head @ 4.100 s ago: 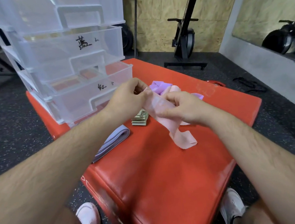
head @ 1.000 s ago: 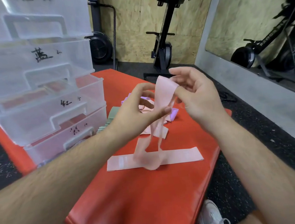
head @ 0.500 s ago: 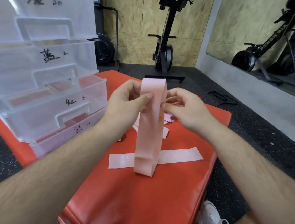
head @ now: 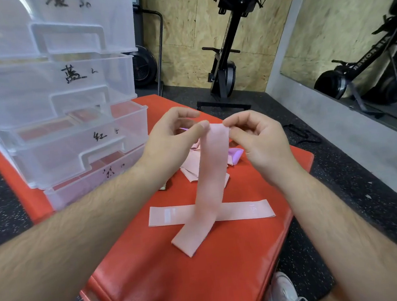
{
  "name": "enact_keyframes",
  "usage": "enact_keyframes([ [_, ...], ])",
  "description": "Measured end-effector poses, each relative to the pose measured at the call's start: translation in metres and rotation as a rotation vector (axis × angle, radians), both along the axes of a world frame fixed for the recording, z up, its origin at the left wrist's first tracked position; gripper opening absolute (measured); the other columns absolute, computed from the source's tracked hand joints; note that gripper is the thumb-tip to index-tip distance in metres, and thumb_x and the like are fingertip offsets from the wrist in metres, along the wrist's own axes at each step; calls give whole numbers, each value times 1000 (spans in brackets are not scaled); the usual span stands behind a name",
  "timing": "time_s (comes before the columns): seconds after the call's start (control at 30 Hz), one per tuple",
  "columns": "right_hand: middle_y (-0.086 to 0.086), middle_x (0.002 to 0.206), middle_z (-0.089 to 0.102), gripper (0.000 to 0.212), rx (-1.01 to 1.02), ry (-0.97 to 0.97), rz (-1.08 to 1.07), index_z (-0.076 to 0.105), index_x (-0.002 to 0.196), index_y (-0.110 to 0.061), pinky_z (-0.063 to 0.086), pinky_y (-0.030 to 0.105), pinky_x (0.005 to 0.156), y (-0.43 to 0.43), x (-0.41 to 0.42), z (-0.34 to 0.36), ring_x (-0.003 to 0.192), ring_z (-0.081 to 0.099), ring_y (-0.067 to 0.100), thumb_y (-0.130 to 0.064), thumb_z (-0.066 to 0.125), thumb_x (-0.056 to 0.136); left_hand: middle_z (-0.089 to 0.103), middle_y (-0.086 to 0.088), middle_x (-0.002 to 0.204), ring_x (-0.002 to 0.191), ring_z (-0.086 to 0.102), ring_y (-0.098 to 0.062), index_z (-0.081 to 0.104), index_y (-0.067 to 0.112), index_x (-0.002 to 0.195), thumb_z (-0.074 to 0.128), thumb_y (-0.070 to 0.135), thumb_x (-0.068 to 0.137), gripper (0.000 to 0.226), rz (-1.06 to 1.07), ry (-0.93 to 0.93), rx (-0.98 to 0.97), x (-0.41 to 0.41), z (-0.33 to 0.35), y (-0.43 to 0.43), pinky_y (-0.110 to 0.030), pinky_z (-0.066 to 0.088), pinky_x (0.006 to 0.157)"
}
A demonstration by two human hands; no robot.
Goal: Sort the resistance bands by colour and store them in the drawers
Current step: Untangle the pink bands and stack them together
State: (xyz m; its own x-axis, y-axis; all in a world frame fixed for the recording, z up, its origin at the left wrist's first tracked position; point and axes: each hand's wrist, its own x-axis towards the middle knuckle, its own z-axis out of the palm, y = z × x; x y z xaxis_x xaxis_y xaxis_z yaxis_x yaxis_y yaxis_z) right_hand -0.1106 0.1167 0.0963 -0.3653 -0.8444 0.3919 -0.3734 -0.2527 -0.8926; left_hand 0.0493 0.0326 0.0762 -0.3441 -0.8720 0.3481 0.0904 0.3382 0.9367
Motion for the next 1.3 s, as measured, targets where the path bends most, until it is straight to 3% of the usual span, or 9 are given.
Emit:
enact_keyframes([
  [0.1,0,88,73,14,-14,-21,43,71,96,-12,52,22,64,1,4,-1,77,68,13,-1,62,94,72,2,85,73,64,-8,71,24,98,72,22,90,9,0,-38,-42,-1,0,0,-21,48,69],
  [0.23,5,91,71,21,50,-158,107,63,112,-14,52,28,66,-2,6,-3,80,68,16,-18,61,92,60,3,83,70,52,-10,72,27,88,71,19,90,8,47,-44,-96,-2,-2,-3,-20,45,64],
  [0.4,-3,81,70,7,36,26,150,67,97,-6,49,17,65,-2,11,-12,71,65,3,-10,71,92,62,-1,85,66,60,-6,73,18,97,63,13,95,12,6,-51,-46,-3,0,1,-20,50,62],
  [0.53,-9,80,72,6,60,130,236,72,93,-11,48,21,71,-3,14,-12,70,62,3,-5,70,91,74,-7,95,79,70,-18,73,20,94,67,27,91,10,-68,-5,24,-2,-1,0,-38,56,81],
  [0.67,2,75,68,8,10,-68,137,64,87,-10,48,30,65,-5,14,-8,72,61,16,-14,60,92,68,-3,84,74,63,-15,70,20,94,68,7,90,13,-34,-33,-19,-1,-2,-5,-32,52,74],
  [0.87,-2,104,69,30,183,-35,274,59,126,-7,48,13,74,-14,13,-19,93,65,2,-11,64,97,69,-2,84,76,63,-12,69,18,93,65,5,92,14,-64,-32,-60,5,0,-4,-25,52,70],
  [1.1,20,96,74,18,150,80,165,65,105,-1,54,37,79,-17,12,-24,83,68,18,-10,72,91,72,-2,86,73,59,-3,72,17,99,75,22,87,14,-51,-144,-155,10,5,0,-18,47,68],
  [1.2,14,92,74,18,146,79,204,66,105,-1,55,25,72,-13,10,-23,81,70,13,-7,73,90,70,8,77,65,56,4,75,19,94,75,26,87,10,-24,-226,-219,9,5,2,-12,43,63],
  [1.3,8,84,72,18,207,71,274,65,102,-2,51,19,66,-11,5,-21,72,67,10,-10,74,89,69,6,77,67,57,-1,71,28,86,72,25,90,5,7,-239,-202,11,-1,-5,-21,47,65],
])
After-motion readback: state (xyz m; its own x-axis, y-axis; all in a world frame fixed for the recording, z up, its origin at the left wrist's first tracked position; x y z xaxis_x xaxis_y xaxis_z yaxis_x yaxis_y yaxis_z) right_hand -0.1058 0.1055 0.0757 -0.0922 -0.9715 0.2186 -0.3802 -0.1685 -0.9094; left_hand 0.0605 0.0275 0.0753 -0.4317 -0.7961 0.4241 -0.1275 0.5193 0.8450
